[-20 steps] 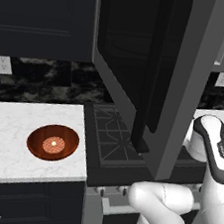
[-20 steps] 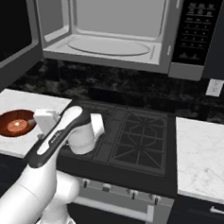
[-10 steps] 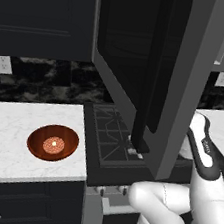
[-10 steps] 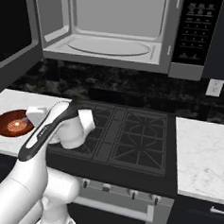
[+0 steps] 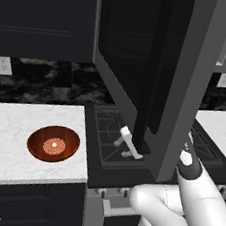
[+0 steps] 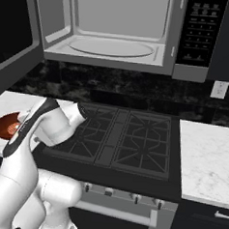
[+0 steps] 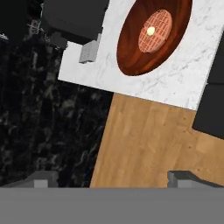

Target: Open the microwave, place the bowl with waffle inside the microwave, then close the microwave door and turn it on.

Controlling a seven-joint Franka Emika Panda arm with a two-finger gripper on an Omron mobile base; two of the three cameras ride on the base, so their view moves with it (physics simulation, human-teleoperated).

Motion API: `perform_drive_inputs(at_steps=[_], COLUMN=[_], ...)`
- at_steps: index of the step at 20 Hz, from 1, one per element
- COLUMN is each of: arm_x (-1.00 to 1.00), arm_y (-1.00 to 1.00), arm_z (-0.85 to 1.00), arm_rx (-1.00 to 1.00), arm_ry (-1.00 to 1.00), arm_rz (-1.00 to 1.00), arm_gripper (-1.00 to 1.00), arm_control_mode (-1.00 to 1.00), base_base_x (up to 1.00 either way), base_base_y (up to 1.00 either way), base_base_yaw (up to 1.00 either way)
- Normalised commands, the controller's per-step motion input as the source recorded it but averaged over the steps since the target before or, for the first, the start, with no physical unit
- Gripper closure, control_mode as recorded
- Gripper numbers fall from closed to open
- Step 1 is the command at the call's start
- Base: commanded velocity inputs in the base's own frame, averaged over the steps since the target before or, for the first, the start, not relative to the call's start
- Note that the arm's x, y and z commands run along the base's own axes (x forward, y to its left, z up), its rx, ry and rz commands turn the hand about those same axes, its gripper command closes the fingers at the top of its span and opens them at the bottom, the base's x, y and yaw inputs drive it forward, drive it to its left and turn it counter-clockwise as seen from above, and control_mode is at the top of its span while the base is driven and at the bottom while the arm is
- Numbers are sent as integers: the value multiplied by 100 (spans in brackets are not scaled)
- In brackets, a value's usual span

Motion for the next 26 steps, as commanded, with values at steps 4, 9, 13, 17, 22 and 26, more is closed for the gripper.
perform_drive_inputs(at_steps=[4,9,13,17,22,26], arm_x=[30,20,24,21,19,26], arm_y=[14,13,34,24,5,15], arm_z=[-27,-4,-19,-19,-7,-3], arm_rx=[-12,0,-1,0,0,0], arm_ry=[-1,-3,-9,-5,-1,0], arm_rz=[-5,0,0,0,-3,-7], arm_gripper=[-100,-100,-100,-100,-100,-100], arm_control_mode=[-100,-100,-100,-100,-100,-100], base_base_x=[0,0,0,0,0,0], base_base_y=[0,0,0,0,0,0], base_base_yaw=[0,0,0,0,0,0])
